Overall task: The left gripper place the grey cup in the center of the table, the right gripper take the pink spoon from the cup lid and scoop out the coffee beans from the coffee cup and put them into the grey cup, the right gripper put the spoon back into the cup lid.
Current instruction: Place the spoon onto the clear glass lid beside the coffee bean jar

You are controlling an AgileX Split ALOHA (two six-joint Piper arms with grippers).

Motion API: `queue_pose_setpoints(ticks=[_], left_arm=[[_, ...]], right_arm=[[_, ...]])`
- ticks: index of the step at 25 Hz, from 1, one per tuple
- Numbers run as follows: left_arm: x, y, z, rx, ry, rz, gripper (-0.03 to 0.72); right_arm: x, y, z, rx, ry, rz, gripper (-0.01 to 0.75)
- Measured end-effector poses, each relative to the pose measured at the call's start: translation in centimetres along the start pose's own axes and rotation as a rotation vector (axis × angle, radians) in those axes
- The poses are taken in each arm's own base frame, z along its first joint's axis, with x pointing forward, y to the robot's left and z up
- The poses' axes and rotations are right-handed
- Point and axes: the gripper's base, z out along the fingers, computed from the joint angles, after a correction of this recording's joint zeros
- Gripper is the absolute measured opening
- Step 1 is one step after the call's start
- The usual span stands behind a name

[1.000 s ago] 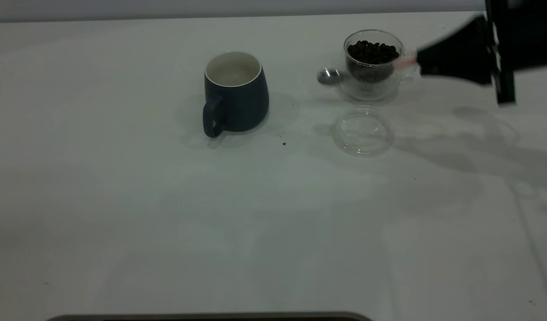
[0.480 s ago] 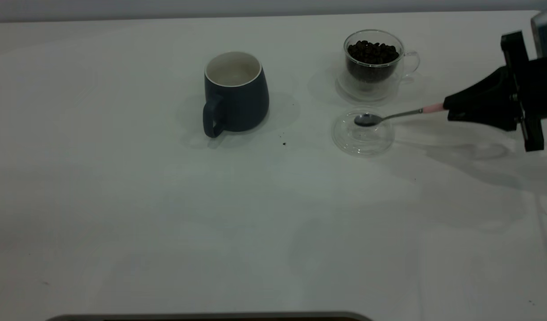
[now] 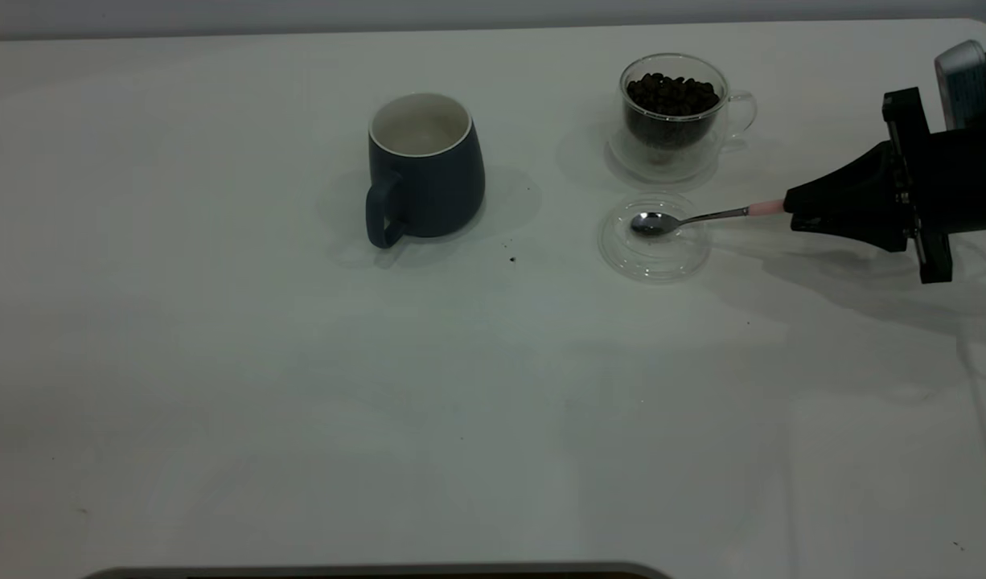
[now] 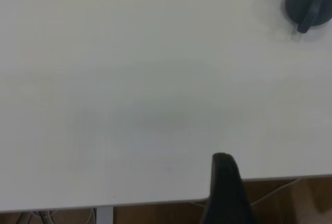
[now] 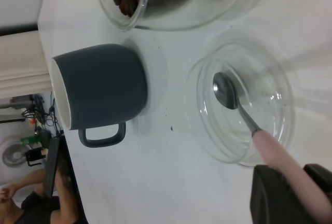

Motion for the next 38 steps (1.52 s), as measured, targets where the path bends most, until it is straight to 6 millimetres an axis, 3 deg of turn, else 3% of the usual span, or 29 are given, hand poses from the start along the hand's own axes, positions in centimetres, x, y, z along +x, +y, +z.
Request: queue_pose_setpoints(ticks=[8,20,30,34,38], left_arm=[[0.0,0.0,0.0,0.0,0.0,0.0,0.565],[0.0,0.0,0.0,0.0,0.0,0.0,0.565],[0.0,0.0,0.0,0.0,0.0,0.0,0.565],[0.0,0.0,0.0,0.0,0.0,0.0,0.565],[0.0,0.0,0.0,0.0,0.0,0.0,0.565]], right_arm=[[0.8,-1.4,1.1,-0.05,0.002,0.013,0.114],[1.1,-0.9,2.4,-0.051,-0.021,-0.078,0.114],[1.9,-2.3,3.3,-0.093,-0.023,-0.044,0.117],[2.0,-2.4,3.4,-0.095,-0.022,-0.06,0.174],[2.0,-2.4,3.3,-0.101,-0.022,-0.065,0.318]])
